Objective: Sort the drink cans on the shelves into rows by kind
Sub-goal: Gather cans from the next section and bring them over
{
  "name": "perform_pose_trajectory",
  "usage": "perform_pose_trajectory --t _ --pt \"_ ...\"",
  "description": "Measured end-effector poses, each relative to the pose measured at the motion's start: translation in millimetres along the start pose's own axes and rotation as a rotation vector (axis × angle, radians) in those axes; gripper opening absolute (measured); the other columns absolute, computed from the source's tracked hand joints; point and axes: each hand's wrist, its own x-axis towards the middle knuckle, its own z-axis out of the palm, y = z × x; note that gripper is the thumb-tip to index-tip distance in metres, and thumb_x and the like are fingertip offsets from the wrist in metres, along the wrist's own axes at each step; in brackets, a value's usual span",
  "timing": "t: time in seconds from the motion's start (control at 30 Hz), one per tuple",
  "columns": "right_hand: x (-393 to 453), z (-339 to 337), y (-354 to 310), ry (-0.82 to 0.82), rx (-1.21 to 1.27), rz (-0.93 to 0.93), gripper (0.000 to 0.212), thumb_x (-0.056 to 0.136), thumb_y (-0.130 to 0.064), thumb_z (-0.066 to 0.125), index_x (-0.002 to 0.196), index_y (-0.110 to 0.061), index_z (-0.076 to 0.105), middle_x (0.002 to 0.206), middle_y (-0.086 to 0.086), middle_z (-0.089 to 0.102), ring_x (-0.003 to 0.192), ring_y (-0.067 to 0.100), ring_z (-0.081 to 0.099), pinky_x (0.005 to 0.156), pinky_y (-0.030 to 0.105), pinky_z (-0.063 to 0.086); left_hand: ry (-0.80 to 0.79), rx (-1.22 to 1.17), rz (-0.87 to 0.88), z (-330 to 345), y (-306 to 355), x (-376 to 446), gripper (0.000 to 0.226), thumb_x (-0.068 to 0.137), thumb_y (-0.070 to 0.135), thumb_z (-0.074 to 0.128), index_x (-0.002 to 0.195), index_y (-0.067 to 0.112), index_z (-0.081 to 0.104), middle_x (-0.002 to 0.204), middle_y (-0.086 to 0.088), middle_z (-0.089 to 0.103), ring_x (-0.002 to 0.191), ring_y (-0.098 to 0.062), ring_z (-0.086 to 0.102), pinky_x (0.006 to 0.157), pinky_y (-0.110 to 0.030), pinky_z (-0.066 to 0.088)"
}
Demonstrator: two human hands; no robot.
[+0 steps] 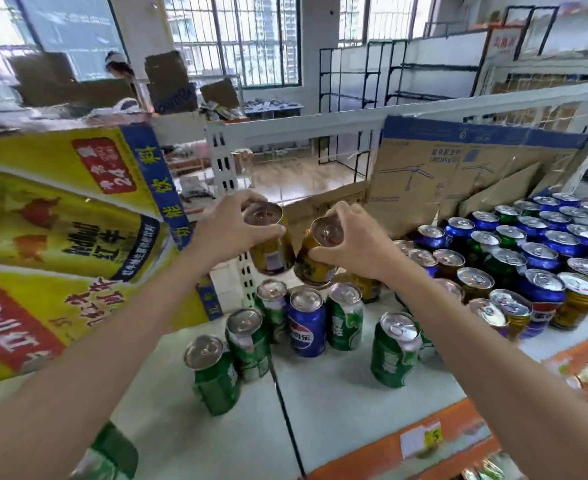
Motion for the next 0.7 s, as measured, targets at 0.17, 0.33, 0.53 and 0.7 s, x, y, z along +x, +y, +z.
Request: perform_pose_trajectory --t 0.17,0.33,0.53,0.7 --pt "3.5 39.5 -63.1 -0.076 0.079 -0.138 0.064 0.072 -0.042 0.073 0.121 -0.013 0.044 0.110 0.002 0.041 0.098 0.020 0.048 0.081 0.031 0.043 0.098 0.027 -0.150 -59.7 -47.1 -50.3 0.049 0.069 0.045 0.078 0.110 0.024 0.062 0.113 0.004 0.060 0.103 -0.014 0.055 0.083 -0.029 0.043" --pt "6.6 84.4 -129.8 -0.189 0.142 -0.253 0.063 0.071 -0.044 0.074 0.122 -0.022 0.044 0.113 0.001 0.044 0.104 0.021 0.047 0.085 0.033 0.042 0.178 0.086 -0.296 -115.1 -91.0 -103.4 0.046 0.070 0.043 0.078 0.110 0.025 0.063 0.110 0.005 0.060 0.103 -0.014 0.054 0.080 -0.027 0.039" --pt "-1.9 142.0 -217.2 -0.341 0.156 -0.448 0.058 0.076 -0.039 0.070 0.123 -0.019 0.043 0.112 0.000 0.038 0.101 0.019 0.045 0.079 0.028 0.037 0.272 0.151 -0.426 -176.8 -146.8 -173.4 0.048 0.065 0.048 0.080 0.105 0.026 0.065 0.107 0.011 0.060 0.098 -0.009 0.054 0.081 -0.026 0.041" --pt "-19.5 192.0 -274.0 -0.508 0.111 -0.522 0.059 0.074 -0.042 0.071 0.123 -0.022 0.044 0.118 0.000 0.046 0.105 0.019 0.048 0.083 0.032 0.043 0.208 0.226 -0.511 -207.9 -175.3 -230.8 0.041 0.071 0.038 0.079 0.107 0.025 0.064 0.103 0.013 0.054 0.098 -0.007 0.050 0.080 -0.026 0.039"
